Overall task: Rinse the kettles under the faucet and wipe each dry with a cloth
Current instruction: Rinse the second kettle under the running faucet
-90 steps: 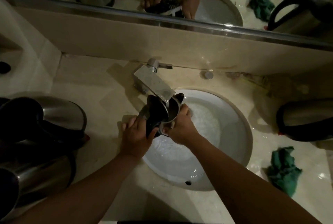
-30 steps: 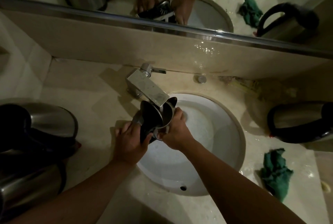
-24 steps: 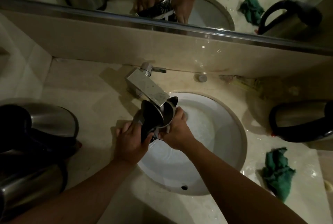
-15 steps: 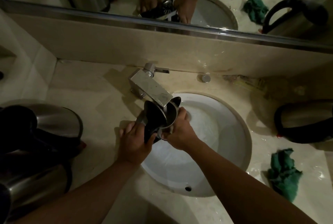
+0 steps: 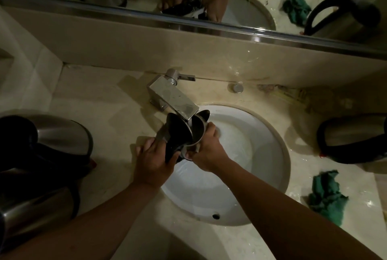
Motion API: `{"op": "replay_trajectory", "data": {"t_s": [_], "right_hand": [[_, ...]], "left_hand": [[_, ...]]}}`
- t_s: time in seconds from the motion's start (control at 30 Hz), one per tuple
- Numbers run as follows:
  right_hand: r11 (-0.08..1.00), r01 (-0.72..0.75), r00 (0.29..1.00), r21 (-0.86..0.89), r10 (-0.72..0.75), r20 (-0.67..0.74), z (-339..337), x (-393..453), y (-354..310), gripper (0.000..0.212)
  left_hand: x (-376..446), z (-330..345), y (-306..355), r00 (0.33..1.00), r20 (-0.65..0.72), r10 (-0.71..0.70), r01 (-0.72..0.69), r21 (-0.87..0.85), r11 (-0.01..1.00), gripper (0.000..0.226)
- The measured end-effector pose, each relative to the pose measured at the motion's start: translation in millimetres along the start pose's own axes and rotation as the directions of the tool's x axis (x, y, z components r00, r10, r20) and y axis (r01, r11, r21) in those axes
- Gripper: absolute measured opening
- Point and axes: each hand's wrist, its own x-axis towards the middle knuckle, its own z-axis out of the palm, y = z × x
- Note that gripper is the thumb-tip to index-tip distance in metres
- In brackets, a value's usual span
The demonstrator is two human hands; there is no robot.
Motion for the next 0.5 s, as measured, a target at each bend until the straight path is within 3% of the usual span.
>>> {"op": "replay_trajectory", "data": {"t_s": [0.5], "right_hand": [[0.998,0.062,0.997,-0.013,-0.062,-0.042,3.0,3.8,7.7,0.108]], "left_hand": [[-1.5,-1.3,0.3,0.998,-0.055,0.038,-0.041,-0.052,0.998,0.047]]}}
